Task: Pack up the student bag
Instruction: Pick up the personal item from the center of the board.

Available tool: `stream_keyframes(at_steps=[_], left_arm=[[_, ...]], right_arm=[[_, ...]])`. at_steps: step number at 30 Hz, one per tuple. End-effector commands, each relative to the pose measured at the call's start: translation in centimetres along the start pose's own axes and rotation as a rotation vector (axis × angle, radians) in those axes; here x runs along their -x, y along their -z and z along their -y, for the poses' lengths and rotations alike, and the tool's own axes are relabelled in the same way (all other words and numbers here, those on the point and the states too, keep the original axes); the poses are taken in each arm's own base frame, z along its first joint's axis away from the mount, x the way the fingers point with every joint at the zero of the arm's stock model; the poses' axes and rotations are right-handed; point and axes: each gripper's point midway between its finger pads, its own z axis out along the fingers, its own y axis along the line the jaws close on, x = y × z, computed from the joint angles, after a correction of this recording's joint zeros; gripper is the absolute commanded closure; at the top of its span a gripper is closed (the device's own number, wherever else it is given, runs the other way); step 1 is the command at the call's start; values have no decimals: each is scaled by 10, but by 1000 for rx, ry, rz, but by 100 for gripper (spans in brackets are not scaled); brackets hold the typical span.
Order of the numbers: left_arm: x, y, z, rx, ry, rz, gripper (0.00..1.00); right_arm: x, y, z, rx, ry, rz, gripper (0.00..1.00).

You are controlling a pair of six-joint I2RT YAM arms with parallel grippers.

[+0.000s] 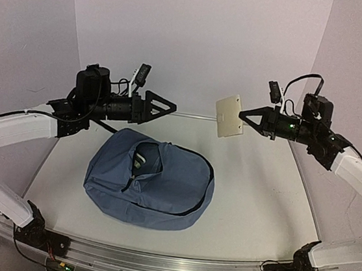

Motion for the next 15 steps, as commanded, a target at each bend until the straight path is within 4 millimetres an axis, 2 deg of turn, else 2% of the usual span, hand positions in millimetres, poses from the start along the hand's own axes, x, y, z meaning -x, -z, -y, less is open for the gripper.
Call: stream_keyframes(at_steps=[1, 5, 8, 12, 15], left_arm=[[11, -18, 42, -188, -67, 21, 0], [5, -29, 56, -262, -86, -13, 0], [-1, -32, 70, -319, -116, -43, 0], [-5, -27, 85, -382, -139, -58, 2], [-6, -22, 97, -433, -149, -56, 13]], right_arm=[[11, 4, -87, 308, 57, 30, 100], [4, -5, -125, 446, 58, 12, 100], [-1, -11, -142, 514, 54, -9, 100], [-4, -19, -147, 540, 49, -32, 100], [-9, -25, -144, 540, 41, -49, 100]])
